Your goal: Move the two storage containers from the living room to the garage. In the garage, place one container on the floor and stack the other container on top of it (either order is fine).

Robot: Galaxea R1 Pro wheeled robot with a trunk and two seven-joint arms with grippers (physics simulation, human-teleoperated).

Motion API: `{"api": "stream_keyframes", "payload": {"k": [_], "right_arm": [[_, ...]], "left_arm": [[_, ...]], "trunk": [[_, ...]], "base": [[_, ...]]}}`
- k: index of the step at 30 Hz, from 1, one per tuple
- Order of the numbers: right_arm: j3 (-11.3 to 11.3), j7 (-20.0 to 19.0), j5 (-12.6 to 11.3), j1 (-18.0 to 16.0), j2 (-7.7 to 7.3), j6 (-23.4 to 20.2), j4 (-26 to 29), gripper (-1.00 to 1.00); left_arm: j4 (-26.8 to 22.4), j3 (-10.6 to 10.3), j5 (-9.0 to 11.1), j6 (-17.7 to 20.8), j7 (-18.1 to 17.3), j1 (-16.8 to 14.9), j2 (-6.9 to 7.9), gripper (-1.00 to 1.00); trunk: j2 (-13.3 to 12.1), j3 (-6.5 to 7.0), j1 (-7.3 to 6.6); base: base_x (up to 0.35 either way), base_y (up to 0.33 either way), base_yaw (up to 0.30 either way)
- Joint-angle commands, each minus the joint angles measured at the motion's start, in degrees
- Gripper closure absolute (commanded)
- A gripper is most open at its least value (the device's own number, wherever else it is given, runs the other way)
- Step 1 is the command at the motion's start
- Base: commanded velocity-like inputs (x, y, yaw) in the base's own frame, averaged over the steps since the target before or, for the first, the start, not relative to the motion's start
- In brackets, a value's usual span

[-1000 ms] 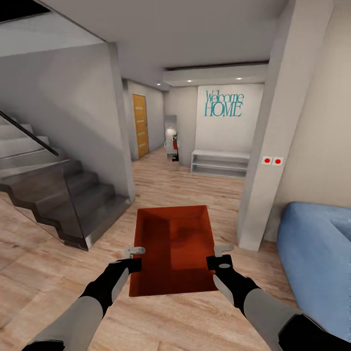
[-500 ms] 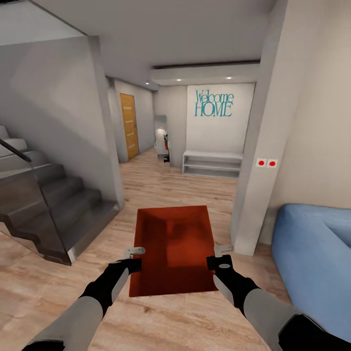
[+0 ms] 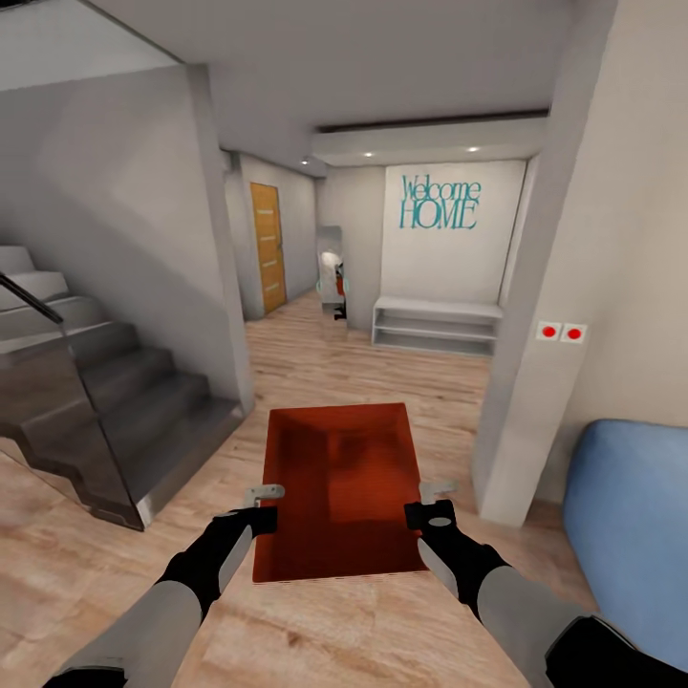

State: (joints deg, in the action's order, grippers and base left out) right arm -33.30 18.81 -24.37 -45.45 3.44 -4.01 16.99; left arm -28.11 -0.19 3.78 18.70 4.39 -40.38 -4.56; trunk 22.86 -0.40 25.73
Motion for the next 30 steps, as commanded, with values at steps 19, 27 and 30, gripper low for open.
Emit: {"api": "stream_keyframes", "payload": {"k": [19, 27, 30], "right_arm": [[-0.01, 0.36, 0.11, -0.08, -0.10, -0.38, 0.18, 1.00], [-0.01, 0.36, 0.11, -0.08, -0.19, -0.37, 0.15, 1.00], [-0.01, 0.36, 0.11, -0.08, -0.16, -0.37, 0.15, 1.00]], "left_arm": [[-0.02, -0.75, 0.87, 0.28, 0.62, 0.04, -0.01, 1.00], [-0.02, -0.74, 0.87, 0.28, 0.62, 0.04, -0.01, 1.00], [-0.02, -0.73, 0.87, 0.28, 0.62, 0.04, -0.01, 1.00]], "trunk": [[0.06, -0.04, 0.06], [0.06, -0.04, 0.06], [0.06, -0.04, 0.06]], "base": [[0.323, 0.000, 0.001], [0.323, 0.000, 0.000], [0.323, 0.000, 0.000]]}}
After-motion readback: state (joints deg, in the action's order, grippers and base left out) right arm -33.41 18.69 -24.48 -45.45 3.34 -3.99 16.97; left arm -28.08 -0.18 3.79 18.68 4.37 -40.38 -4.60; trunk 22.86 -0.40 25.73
